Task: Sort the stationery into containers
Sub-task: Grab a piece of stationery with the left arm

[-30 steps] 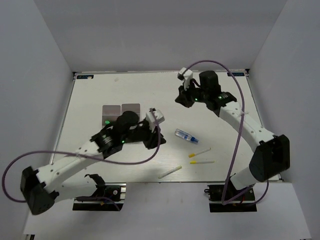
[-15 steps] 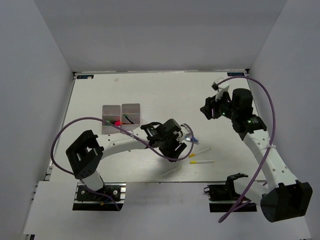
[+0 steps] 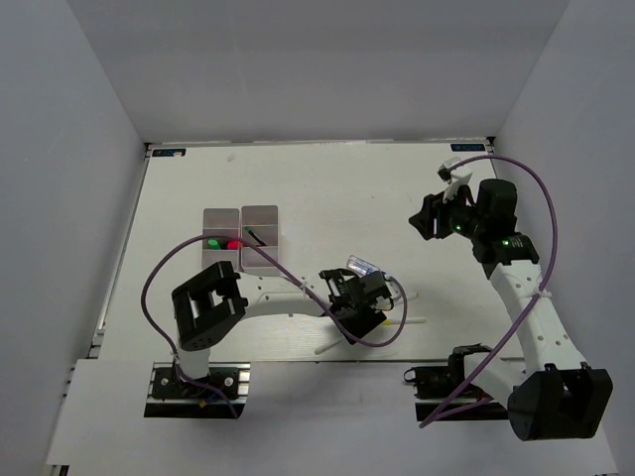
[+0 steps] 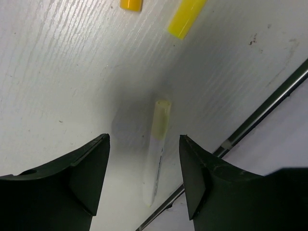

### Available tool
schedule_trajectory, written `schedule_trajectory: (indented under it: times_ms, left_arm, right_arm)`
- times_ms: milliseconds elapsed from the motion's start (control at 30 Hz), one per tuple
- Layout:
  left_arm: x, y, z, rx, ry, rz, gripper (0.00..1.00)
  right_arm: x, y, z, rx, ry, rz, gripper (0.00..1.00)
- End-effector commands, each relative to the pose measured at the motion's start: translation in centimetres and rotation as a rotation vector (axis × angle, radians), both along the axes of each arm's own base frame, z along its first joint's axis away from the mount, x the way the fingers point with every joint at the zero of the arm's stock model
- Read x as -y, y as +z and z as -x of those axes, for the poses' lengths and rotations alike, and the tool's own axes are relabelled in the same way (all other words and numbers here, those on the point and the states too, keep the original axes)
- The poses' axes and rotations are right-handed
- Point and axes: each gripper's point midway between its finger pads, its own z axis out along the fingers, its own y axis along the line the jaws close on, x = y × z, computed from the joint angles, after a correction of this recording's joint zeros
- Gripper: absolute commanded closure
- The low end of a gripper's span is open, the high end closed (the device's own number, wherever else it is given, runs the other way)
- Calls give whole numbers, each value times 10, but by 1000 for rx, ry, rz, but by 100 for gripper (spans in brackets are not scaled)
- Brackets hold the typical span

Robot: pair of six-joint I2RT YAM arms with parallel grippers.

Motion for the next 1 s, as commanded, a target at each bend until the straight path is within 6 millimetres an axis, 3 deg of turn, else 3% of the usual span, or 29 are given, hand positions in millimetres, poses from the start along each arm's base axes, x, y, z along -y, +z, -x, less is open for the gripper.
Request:
schedule_trajectory:
  times_ms: [0,133,400,600,633,767,867,900,967]
  left_arm:
    - [12,14,-5,48,17,16,31]
    - [19,9,0,50,7,7,34]
    - [9,-13,8,59,10,-82,48]
    - [3,-30,14,62,4,-146,68]
    - [-1,-36,15,54,13,-163,76]
    - [-3,-30,3,101,92,-80,89]
    - [-1,-5,-15,191,186,37,95]
    - [-9,-3,-23,218,220,45,96]
    - [-7,24,-42,302,295,139,99]
  right_arm:
    - [-2,11,7,27,28,-39,44]
    - [1,13,10,30,36,-55,44]
    - [3,13,15,21,52,-79,44]
    - [10,13,15,19,42,-95,44]
    - [11,14,15,22,42,-97,44]
    - [13,11,18,19,48,-104,44]
    - [14,11,19,27,56,-110,42]
    - [14,12,19,29,57,-112,40]
    - [16,10,20,29,57,-110,38]
